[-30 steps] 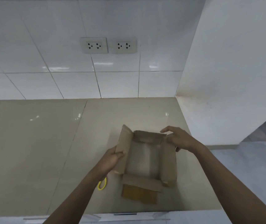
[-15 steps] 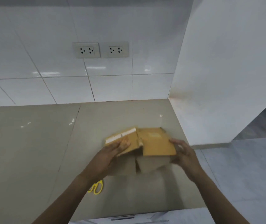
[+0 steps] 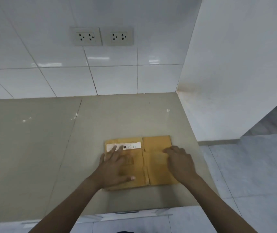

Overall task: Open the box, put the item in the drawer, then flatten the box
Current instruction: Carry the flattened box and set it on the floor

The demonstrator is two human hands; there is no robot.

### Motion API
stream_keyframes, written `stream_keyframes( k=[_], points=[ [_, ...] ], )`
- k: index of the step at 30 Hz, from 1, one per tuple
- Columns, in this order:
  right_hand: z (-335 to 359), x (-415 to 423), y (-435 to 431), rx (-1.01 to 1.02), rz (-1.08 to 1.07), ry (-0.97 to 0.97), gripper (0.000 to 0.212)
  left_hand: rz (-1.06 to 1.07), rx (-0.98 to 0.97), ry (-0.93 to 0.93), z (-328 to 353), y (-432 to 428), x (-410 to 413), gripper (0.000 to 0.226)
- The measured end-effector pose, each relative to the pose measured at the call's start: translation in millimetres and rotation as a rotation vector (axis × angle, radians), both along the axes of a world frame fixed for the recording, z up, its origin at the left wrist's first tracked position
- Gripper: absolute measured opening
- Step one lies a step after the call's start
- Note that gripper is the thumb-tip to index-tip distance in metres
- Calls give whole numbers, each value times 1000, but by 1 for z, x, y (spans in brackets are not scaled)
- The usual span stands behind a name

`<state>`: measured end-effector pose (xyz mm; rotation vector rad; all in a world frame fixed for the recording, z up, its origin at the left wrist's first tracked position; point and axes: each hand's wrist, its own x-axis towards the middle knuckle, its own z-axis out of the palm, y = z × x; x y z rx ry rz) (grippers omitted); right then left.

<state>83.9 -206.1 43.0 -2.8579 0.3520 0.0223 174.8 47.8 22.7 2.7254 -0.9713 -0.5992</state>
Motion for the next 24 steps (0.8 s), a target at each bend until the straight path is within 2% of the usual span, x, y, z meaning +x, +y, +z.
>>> stream_keyframes(
  k=[2,6,9,11,12,14,15,16,18,20,24],
  points=[
    [-7,20,19,29,148,114,47,23,104,73,-6,-19,10,116],
    [-50,30,48,-67,264,321,89,-45,365,78,-24,-38,18,127],
    [-57,36,46,-62,262,336,87,-28,376,91,-27,-40,21,129],
    [-46,43,36,51,242,360,77,40,270,150,-21,-41,23,118],
    [-39,45,30,113,180,325,72,122,144,169,-19,-40,25,104],
    [-27,49,19,166,-72,171,61,427,-228,122,-11,-37,26,70],
    [-23,50,14,175,-229,127,57,619,-347,51,-9,-36,28,57],
    [-20,50,9,203,-359,134,56,804,-356,-13,-5,-34,29,49],
    [-19,51,4,264,-470,234,59,1040,-192,7,-3,-29,31,44],
    [-24,52,1,276,-475,282,61,1073,-80,106,-4,-29,30,45],
    [-28,51,-3,306,-490,238,65,1073,-43,100,-14,-36,37,45]
  ],
)
